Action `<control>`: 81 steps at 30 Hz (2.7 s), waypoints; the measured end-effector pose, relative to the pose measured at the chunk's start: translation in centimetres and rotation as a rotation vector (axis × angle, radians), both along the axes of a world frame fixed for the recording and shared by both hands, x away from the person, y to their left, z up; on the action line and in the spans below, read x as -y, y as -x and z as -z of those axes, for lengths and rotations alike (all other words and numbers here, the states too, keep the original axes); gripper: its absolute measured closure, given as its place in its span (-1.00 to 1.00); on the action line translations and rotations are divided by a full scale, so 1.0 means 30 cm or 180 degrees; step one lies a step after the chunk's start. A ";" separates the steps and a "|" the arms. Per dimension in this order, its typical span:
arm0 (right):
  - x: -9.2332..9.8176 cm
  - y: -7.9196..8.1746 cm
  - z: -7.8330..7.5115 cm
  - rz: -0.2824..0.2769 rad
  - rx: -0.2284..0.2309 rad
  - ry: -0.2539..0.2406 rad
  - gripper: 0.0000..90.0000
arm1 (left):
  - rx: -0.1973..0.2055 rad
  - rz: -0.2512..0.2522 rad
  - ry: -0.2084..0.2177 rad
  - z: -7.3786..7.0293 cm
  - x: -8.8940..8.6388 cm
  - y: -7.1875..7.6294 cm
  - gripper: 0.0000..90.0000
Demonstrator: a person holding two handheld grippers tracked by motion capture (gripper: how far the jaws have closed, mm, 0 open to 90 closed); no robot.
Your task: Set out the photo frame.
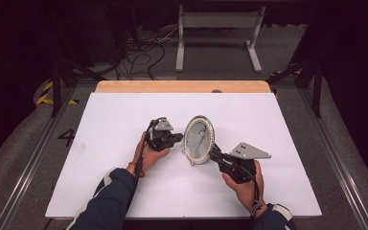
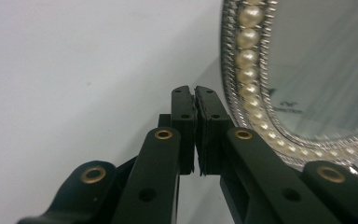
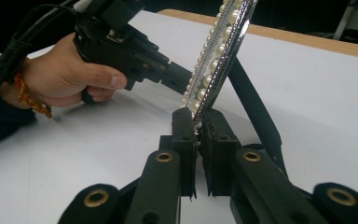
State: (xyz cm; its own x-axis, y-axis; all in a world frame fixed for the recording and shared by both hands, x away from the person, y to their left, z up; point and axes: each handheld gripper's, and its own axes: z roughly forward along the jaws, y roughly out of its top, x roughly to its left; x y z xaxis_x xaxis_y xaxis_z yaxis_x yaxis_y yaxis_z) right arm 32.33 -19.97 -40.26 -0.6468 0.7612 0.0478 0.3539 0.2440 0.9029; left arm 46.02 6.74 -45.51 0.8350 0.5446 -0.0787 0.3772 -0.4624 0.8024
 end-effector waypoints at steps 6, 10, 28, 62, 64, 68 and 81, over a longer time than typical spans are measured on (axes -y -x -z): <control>0.001 -0.003 0.001 -0.0016 -0.0006 -0.0005 0.88 | -0.0040 0.0098 -0.0063 0.015 0.024 -0.002 0.96; -0.001 -0.002 0.002 -0.0002 -0.0002 0.0002 0.88 | -0.0099 0.0170 -0.0022 0.019 0.022 -0.009 0.97; -0.001 -0.018 -0.001 0.0089 -0.0010 0.0091 0.85 | -0.0085 0.0305 -0.0123 0.017 0.000 -0.005 0.92; -0.064 -0.122 0.107 0.0024 -0.0505 -0.0313 0.55 | 0.0061 0.0155 -0.0152 0.003 0.005 -0.001 0.80; -0.068 -0.135 0.113 -0.0016 -0.0518 -0.0316 0.65 | 0.0037 0.0153 -0.0137 0.002 0.001 0.001 0.80; -0.066 -0.154 0.126 -0.0111 -0.0577 -0.0350 0.70 | 0.0052 0.0162 -0.0166 -0.002 -0.005 0.004 0.80; -0.034 -0.221 0.123 -0.0548 -0.0781 -0.0387 0.75 | 0.0040 0.0223 -0.0071 -0.030 -0.071 0.034 0.72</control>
